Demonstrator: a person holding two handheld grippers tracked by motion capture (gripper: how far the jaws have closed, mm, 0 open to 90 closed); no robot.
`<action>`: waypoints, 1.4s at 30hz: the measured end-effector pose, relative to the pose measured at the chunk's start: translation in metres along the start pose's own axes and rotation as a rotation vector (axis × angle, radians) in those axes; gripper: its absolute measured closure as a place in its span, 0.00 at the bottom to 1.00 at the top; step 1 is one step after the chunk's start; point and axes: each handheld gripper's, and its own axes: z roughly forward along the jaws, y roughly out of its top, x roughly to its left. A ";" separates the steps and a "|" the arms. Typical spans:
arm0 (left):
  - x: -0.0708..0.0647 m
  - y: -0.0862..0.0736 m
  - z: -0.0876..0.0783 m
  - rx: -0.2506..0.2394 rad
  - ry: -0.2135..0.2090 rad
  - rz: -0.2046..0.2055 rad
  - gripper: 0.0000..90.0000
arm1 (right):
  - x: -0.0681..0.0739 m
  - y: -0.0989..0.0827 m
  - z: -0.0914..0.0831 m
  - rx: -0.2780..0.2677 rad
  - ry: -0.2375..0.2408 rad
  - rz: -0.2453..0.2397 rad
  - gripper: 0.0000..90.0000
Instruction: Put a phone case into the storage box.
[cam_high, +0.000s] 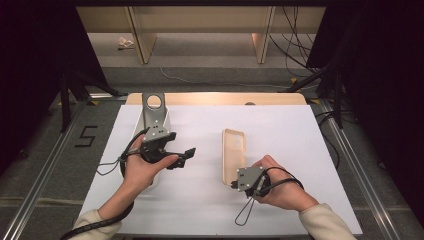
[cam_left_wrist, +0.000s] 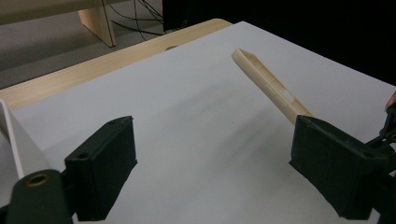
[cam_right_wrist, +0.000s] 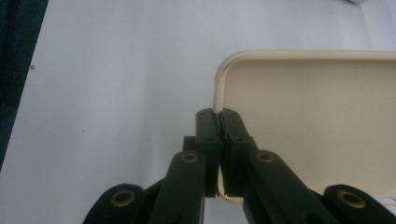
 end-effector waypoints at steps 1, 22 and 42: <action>-0.001 0.001 0.002 0.001 -0.003 0.002 0.15 | 0.000 0.000 0.001 -0.005 0.001 -0.005 0.98; -0.018 0.009 0.027 0.019 -0.056 -0.001 0.18 | 0.001 0.007 0.003 -0.007 -0.002 -0.014 0.98; -0.026 0.023 0.064 0.081 -0.088 -0.089 0.33 | 0.003 0.015 0.007 -0.013 -0.003 -0.037 0.98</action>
